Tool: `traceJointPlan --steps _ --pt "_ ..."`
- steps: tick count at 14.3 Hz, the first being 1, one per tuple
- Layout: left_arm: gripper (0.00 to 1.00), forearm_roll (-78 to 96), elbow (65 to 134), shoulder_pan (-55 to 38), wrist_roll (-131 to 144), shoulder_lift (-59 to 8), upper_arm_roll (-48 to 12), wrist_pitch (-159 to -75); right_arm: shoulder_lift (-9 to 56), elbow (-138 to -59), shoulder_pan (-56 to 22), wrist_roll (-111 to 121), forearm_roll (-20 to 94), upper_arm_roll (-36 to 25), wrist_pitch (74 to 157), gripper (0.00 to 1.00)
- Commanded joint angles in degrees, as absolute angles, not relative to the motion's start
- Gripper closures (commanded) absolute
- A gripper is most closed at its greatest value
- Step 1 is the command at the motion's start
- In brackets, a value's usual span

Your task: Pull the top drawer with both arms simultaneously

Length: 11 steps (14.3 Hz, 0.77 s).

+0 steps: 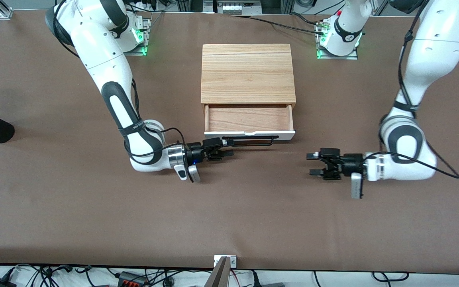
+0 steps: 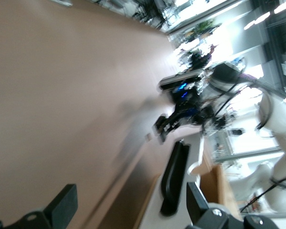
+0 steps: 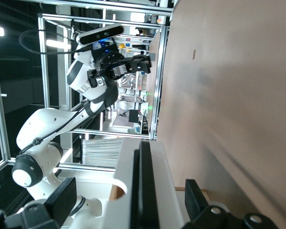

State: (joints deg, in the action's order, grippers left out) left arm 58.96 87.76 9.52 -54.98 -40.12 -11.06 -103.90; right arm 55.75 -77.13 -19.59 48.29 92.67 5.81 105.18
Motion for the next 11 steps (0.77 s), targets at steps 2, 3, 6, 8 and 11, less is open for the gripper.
traceJointPlan --steps 2,3,6,8,11 --pt "0.0 40.58 78.77 11.68 -45.99 -38.24 -10.98 -97.65 55.2 -69.63 -16.18 35.81 85.45 5.54 102.05 0.0" --pt "0.0 35.99 77.62 12.12 -43.27 -37.1 -10.99 -97.3 55.11 -67.78 -15.48 32.12 83.43 5.54 101.0 0.0" --pt "0.0 25.0 77.34 12.74 -37.63 -32.44 -10.81 -91.95 52.31 -66.71 -11.44 23.66 73.25 5.54 94.77 0.0" --pt "0.0 17.17 77.34 14.49 -37.44 -29.11 -10.9 -90.27 49.32 -66.88 -9.59 21.02 62.46 4.92 92.04 0.0" --pt "0.0 5.4 77.08 14.5 -36.74 -24.18 -11.51 -86.41 45.1 -66.88 -6.6 13.39 45.41 4.4 83.35 0.0"
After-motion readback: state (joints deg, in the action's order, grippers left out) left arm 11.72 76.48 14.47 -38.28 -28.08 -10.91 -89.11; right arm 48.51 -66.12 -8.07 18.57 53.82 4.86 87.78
